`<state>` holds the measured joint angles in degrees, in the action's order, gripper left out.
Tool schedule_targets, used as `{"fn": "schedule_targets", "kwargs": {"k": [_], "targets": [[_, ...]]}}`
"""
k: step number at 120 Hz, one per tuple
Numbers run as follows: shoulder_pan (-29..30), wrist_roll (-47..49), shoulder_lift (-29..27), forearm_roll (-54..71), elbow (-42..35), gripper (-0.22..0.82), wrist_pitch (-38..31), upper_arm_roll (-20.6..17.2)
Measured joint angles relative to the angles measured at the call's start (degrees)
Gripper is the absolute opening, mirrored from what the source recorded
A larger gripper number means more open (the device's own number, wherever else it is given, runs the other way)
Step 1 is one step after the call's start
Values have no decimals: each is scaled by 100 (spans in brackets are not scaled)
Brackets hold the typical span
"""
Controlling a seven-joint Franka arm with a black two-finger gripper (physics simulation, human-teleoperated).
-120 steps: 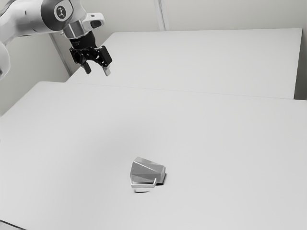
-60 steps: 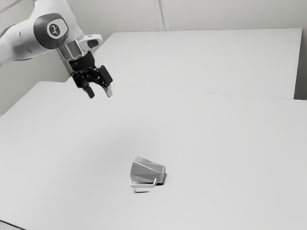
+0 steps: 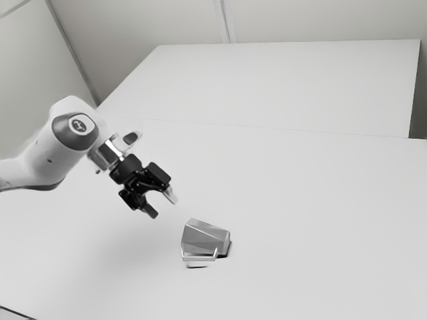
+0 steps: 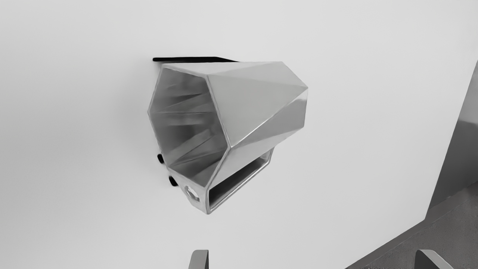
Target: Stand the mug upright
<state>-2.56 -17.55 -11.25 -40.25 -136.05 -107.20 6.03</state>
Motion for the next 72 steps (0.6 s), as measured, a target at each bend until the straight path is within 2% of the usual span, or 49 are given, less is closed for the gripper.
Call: {"fn": "schedule_targets", "kwargs": {"k": [35,72], "targets": [[110,-975,588,-813,-212,60,-461,-1],[111,-2081,1079,-2185,-350,60,-516,-29]]}}
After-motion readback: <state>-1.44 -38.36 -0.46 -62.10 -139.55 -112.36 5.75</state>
